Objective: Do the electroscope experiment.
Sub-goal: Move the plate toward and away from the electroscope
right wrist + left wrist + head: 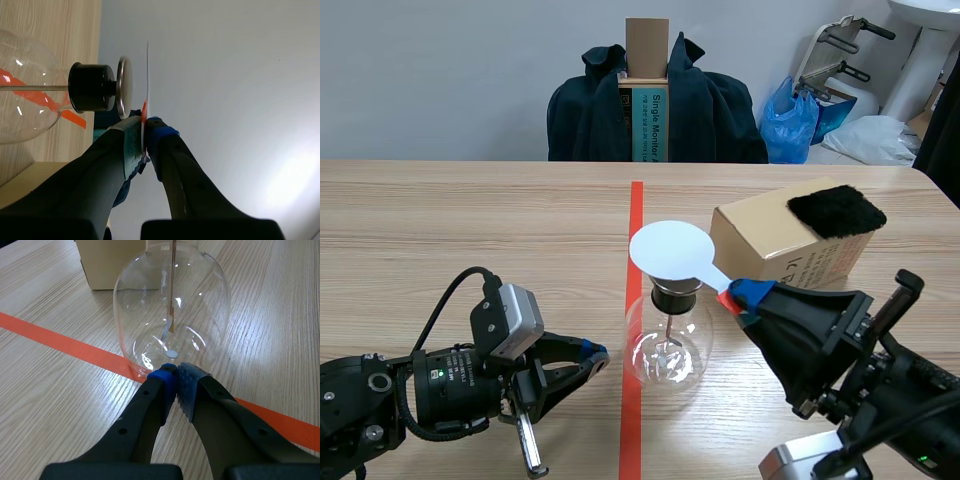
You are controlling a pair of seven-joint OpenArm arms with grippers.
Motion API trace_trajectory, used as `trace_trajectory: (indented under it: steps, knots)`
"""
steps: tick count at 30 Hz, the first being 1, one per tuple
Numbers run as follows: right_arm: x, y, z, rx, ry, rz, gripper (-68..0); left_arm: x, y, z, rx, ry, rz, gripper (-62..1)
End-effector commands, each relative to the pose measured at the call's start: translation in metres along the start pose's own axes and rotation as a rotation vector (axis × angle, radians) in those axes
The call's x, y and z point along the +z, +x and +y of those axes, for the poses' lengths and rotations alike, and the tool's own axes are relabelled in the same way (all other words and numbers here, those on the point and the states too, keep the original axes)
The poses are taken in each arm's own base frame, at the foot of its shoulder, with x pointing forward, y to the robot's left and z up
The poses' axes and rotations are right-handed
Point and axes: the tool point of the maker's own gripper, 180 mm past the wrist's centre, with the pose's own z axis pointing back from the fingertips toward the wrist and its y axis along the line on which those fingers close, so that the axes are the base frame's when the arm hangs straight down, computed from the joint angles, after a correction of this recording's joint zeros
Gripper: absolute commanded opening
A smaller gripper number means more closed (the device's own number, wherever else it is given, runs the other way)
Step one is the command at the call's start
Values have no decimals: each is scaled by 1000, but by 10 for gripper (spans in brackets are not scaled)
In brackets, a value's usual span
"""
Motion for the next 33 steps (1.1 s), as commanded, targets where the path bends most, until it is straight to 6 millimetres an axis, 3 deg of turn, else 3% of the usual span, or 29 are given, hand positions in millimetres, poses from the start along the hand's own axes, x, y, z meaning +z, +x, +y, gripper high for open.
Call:
trace_trajectory:
  steps: [1, 11, 20, 25, 33]
  knots:
    - [3, -10, -6, 25, -12, 32, -669, -5, 14, 1, -5, 0, -46, -584]
    - [7, -45, -7, 24, -14, 228, -669, -5, 14, 1, -5, 0, -46, -584]
    - [13, -64, -7, 23, -15, 342, -669, -5, 14, 1, -5, 0, -46, -584]
    - [13, -66, -7, 22, -15, 348, -669, -5, 14, 1, -5, 0, -46, -584]
    - [8, -47, -7, 23, -13, 240, -669, -5, 14, 1, -5, 0, -46, -584]
